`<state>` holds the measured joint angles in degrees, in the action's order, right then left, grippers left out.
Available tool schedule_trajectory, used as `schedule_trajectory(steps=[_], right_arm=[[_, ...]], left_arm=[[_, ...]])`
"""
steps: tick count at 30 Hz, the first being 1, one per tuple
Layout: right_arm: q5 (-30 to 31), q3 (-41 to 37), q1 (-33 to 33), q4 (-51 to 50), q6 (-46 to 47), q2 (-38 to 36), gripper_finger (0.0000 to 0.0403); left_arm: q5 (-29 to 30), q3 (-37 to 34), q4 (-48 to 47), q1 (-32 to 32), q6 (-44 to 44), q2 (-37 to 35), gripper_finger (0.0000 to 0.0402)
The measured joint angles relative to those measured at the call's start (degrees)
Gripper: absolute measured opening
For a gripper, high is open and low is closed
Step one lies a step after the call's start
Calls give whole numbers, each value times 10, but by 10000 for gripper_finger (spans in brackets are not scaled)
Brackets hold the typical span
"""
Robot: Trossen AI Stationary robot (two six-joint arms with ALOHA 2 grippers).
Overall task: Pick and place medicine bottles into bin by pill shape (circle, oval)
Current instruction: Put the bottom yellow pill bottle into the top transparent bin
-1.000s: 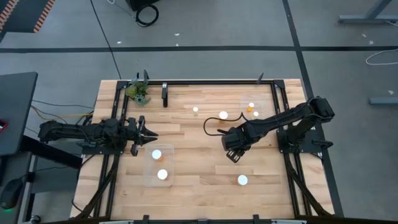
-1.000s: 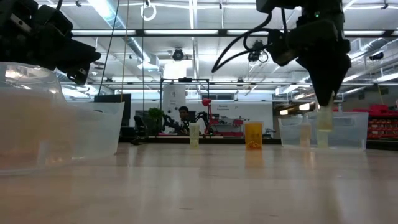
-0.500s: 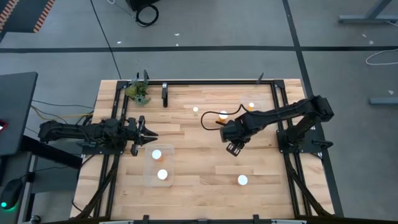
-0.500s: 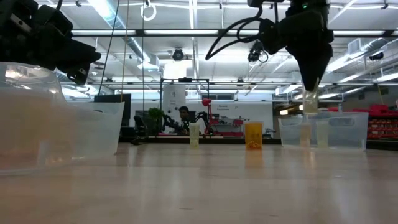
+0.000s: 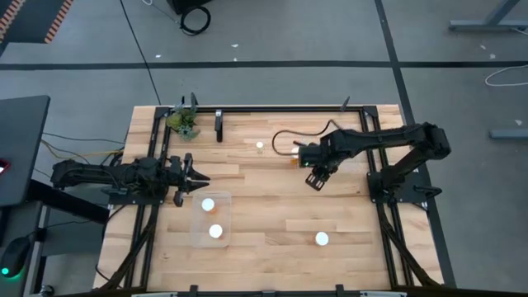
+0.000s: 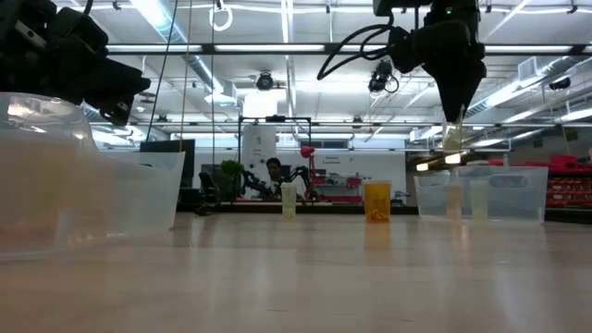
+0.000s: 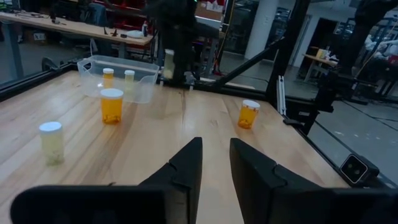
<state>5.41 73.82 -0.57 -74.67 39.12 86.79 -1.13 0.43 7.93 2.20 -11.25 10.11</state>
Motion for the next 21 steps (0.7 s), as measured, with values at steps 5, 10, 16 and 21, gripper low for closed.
schedule_trajectory(steps=[5,10,16,21], right_arm=[[17,0,-41,-11,-26,-35,135],[23,0,-91,-32,-66,-49,135],[23,-1,-151,-38,-118,-51,135],[20,-23,-193,-30,-149,-51,135]], left_arm=[[0,0,0,0,0,0,87],[0,0,0,0,0,0,83],[0,0,0,0,0,0,90],[0,0,0,0,0,0,88]])
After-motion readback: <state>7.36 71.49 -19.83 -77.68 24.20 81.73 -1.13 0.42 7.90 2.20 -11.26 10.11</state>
